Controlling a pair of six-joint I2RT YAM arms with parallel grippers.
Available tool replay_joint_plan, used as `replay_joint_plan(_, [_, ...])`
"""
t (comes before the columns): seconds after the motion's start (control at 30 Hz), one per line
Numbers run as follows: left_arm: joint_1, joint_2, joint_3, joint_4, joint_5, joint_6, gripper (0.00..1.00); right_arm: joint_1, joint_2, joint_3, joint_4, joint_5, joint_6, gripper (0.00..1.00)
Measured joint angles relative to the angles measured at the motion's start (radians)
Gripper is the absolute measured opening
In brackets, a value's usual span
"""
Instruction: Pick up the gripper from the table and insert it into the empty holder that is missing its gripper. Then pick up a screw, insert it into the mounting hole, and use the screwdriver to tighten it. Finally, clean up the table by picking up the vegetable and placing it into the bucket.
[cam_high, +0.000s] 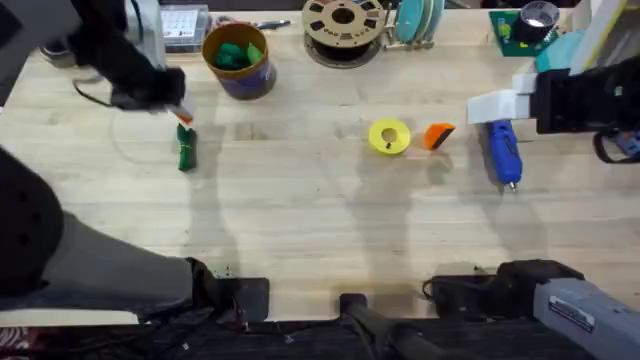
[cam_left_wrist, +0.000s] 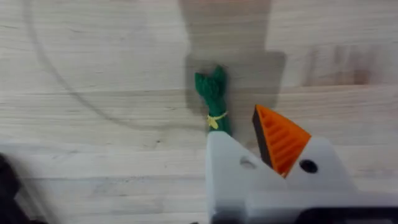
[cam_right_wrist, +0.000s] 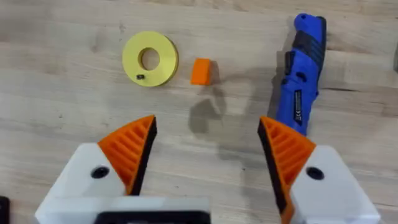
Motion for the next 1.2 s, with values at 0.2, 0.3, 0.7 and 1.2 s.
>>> replay_joint_plan(0.2, [-0.027, -0.079, 0.154, -0.087, 0.001, -0.014, 0.009, 0.0, 0.0, 0.0, 0.0, 0.0, 0.0, 0.997])
replay_joint_plan(0.3, [-0.035, -0.123, 0.195, -0.098, 0.003, -0.023, 0.009, 0.0, 0.0, 0.0, 0.0, 0.0, 0.0, 0.997])
replay_joint_plan(0.7, [-0.039, -0.206, 0.206, -0.105, 0.003, -0.03, 0.009, 0.0, 0.0, 0.0, 0.0, 0.0, 0.0, 0.997])
replay_joint_plan(1.2, [-0.039, -0.206, 0.206, -0.106, 0.003, -0.042, 0.987, 0.0, 0.0, 0.0, -0.003, 0.0, 0.0, 0.997])
